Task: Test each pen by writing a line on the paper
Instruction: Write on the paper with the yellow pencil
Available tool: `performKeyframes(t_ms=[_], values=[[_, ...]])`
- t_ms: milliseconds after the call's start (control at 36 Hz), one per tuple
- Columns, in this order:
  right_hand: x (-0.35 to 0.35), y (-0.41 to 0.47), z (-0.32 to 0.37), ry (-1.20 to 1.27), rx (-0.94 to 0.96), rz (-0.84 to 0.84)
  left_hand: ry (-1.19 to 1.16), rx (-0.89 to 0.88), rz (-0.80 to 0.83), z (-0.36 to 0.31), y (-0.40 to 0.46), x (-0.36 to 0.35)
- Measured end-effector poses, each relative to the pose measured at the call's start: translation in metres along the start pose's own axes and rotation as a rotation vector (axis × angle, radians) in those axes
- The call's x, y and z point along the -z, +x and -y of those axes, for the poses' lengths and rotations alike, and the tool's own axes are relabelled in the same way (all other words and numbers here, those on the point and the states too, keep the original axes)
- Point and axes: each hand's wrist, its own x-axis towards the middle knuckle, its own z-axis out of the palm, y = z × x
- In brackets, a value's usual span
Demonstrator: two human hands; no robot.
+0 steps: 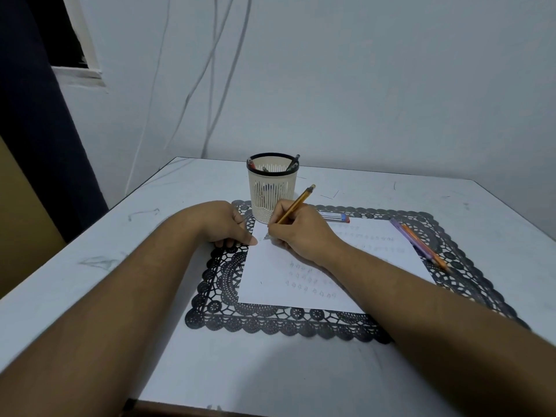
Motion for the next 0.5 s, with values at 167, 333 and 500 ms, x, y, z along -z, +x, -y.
performKeyframes(t_ms=[167, 333, 500], values=[[0.0002, 0.0009, 0.0001, -0.041, -0.010, -0.036, 0.005, -0.006, 0.005, -0.0011, -0.0004, -0.0001], [-0.0004, 0.0001, 0.0002, -0.005, -0.022, -0.005, 0.003, -0.003, 0.001, -0.0004, -0.0011, -0.0006], [0.0054, 0.0024, -0.0031, 0.012, -0.021, -0.048, 0.009, -0.010, 0.010, -0.0014, -0.0004, -0.0001]])
